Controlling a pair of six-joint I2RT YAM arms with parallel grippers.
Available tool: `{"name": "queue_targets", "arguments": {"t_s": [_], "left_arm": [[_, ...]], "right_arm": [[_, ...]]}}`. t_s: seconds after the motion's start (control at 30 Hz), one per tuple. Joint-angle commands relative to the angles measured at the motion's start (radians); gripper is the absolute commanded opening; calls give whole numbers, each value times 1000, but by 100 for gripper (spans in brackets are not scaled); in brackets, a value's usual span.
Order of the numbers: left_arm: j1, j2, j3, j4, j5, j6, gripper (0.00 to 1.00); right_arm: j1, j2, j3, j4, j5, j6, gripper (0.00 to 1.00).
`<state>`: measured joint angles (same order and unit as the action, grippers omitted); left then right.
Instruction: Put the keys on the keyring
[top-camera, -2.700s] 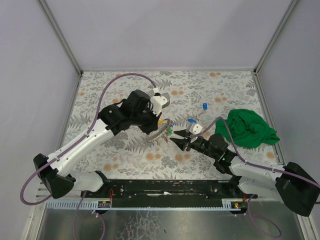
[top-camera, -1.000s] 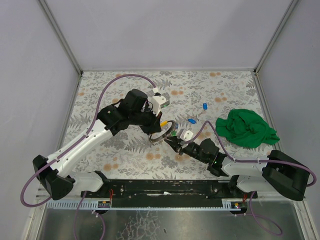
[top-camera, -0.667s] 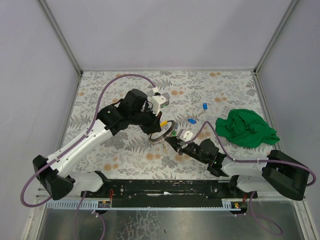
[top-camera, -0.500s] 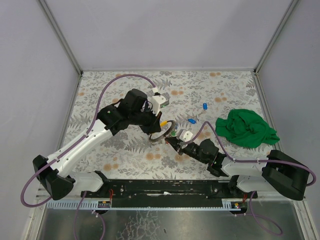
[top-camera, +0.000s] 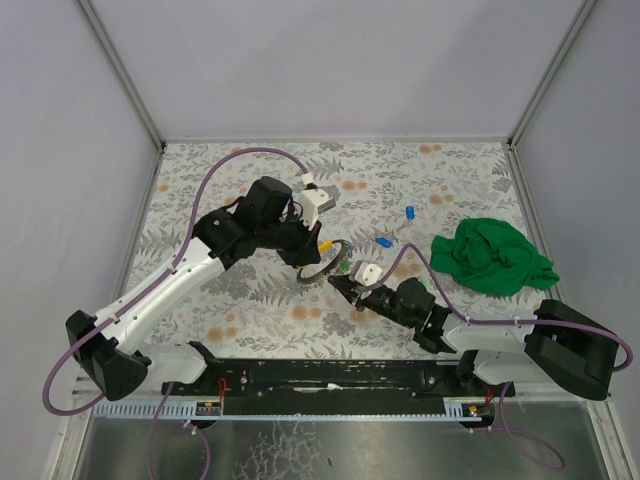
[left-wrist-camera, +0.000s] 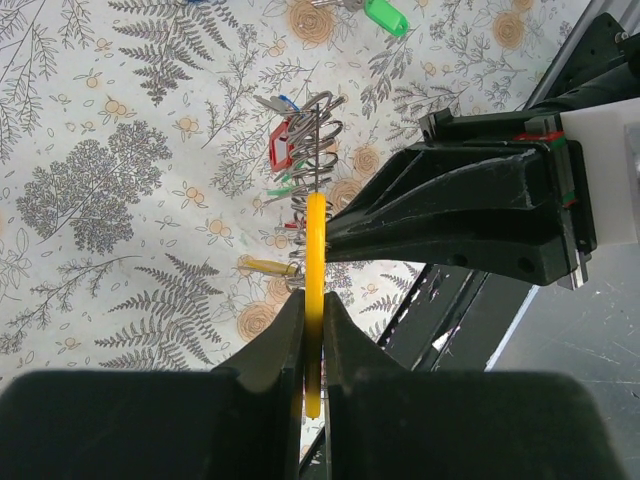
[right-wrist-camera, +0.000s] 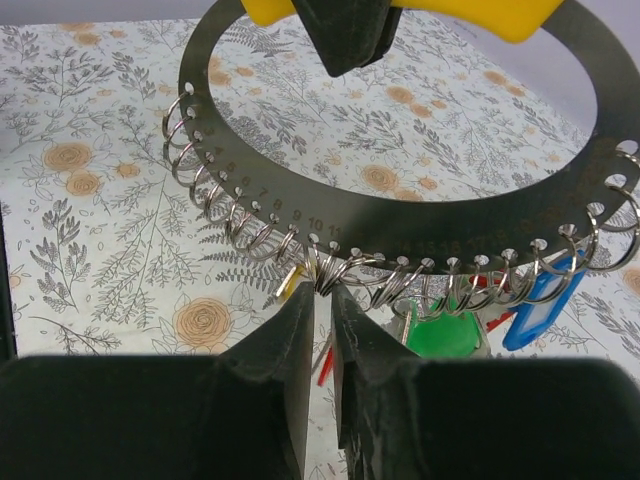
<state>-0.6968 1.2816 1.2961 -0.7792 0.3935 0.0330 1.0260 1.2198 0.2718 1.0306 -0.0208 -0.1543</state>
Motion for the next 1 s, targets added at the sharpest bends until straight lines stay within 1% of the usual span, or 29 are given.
{"name": "queue_targets", "arguments": {"t_s": [0.0,0.3,0.97], "left_arm": [[10,-7,4,77,38,-9,0],[13,-7,1,77,40,-4,0],[18,-7,0,62,36,9,0]], "right_arm": [[17,-3,38,20,-18,-16,20],[20,-15,35,18,-9,-17,24],[28,-35,33,-24,82,-71,23]]}}
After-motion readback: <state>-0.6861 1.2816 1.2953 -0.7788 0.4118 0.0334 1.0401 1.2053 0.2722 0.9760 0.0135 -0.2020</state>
